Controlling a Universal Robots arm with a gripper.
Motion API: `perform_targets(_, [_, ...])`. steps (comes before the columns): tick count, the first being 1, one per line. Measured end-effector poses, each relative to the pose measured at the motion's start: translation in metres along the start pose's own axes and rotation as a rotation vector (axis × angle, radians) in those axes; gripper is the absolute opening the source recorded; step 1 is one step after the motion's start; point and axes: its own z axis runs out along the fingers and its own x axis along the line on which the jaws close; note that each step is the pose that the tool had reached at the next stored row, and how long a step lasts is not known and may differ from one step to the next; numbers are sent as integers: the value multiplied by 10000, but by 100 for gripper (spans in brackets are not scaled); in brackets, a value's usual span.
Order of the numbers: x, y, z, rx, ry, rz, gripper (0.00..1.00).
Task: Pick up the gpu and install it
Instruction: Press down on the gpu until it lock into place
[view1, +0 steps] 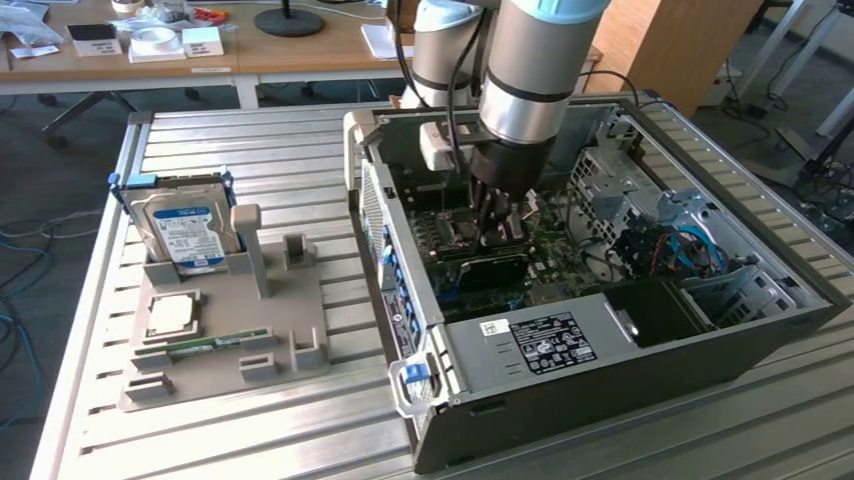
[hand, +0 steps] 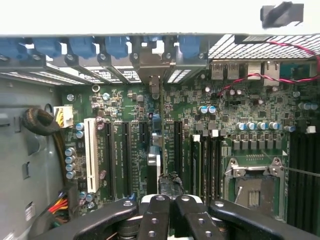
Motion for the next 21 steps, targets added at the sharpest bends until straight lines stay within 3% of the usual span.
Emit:
perform_targets(7, [-4, -2, -170, 0, 0, 0, 11])
perform_targets(21, [-13, -8, -602, 0, 0, 0, 11])
